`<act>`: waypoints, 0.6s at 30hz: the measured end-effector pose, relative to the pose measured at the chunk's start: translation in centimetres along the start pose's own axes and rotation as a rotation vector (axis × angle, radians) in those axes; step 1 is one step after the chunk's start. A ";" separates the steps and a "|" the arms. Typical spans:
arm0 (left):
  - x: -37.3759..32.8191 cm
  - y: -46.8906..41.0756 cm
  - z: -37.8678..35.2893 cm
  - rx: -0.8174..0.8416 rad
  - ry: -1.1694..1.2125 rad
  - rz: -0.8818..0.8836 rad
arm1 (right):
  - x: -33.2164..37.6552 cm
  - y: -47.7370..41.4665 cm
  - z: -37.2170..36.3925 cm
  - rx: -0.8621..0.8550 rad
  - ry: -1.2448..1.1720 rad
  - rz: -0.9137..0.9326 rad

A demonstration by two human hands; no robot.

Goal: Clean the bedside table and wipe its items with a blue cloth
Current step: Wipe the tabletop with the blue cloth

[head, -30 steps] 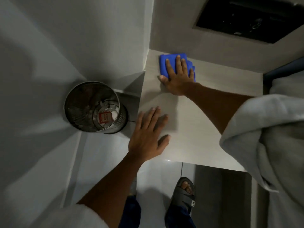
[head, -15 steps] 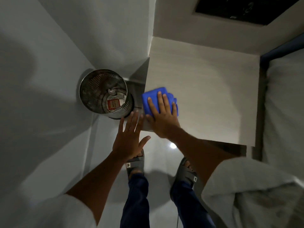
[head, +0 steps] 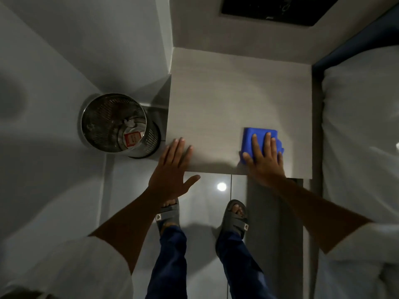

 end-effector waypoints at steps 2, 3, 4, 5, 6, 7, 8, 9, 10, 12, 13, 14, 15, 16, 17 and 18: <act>0.0 0.0 -0.2 -0.024 -0.009 -0.011 | 0.2 -1.9 1.1 -0.020 0.005 -0.027; 0.0 0.0 -0.3 -0.031 -0.003 -0.015 | 0.8 -2.7 1.5 -0.042 0.002 -0.037; 0.0 0.0 -0.4 -0.032 0.009 -0.019 | 1.7 -3.5 1.9 -0.068 -0.001 -0.043; 0.1 -0.1 -0.4 -0.025 0.022 -0.022 | 2.8 -4.3 2.3 -0.098 -0.008 -0.041; 0.1 -0.1 -0.5 -0.011 0.039 -0.024 | 4.0 -5.3 2.9 -0.122 -0.011 -0.027; 0.0 -0.1 -0.6 0.007 0.055 -0.021 | 5.3 -6.3 3.6 -0.133 -0.014 0.000; 0.1 -0.2 -0.6 0.025 0.065 -0.008 | 6.6 -7.4 4.5 -0.134 -0.012 0.037; 0.1 -0.2 -0.7 0.043 0.076 0.009 | 7.9 -8.4 5.3 -0.125 -0.001 0.080; 0.3 -0.3 -0.7 0.062 0.090 0.026 | 9.2 -9.2 6.0 -0.108 0.019 0.127; 0.3 -0.6 -0.5 0.067 0.147 0.048 | 11.4 -9.9 6.5 -0.062 0.064 0.220; 0.3 -0.7 0.0 0.049 0.189 0.049 | 12.5 -9.5 6.4 -0.048 0.070 0.251; 0.0 -0.6 0.7 0.016 0.248 0.041 | 13.2 -8.5 6.0 -0.038 0.061 0.277; -0.1 -0.5 1.7 -0.045 0.318 0.048 | 13.7 -7.3 5.3 -0.023 0.035 0.289; 0.0 -0.3 2.7 -0.105 0.407 0.085 | 14.2 -6.0 4.6 -0.002 0.003 0.289; 0.4 -0.1 3.0 -0.131 0.507 0.152 | 14.4 -4.8 3.8 0.027 -0.036 0.278; 0.2 0.1 3.4 -0.130 0.597 0.213 | 14.2 -3.6 3.2 0.061 -0.086 0.256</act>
Point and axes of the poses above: each hand's wrist, its own y-axis away from the middle knuckle, its own z-axis out of the back of the hand, x = y × z, the point moved 9 cm from there along -y, towards the middle knuckle, and after that the axes turned 9 degrees about y, right-handed, at the moved point
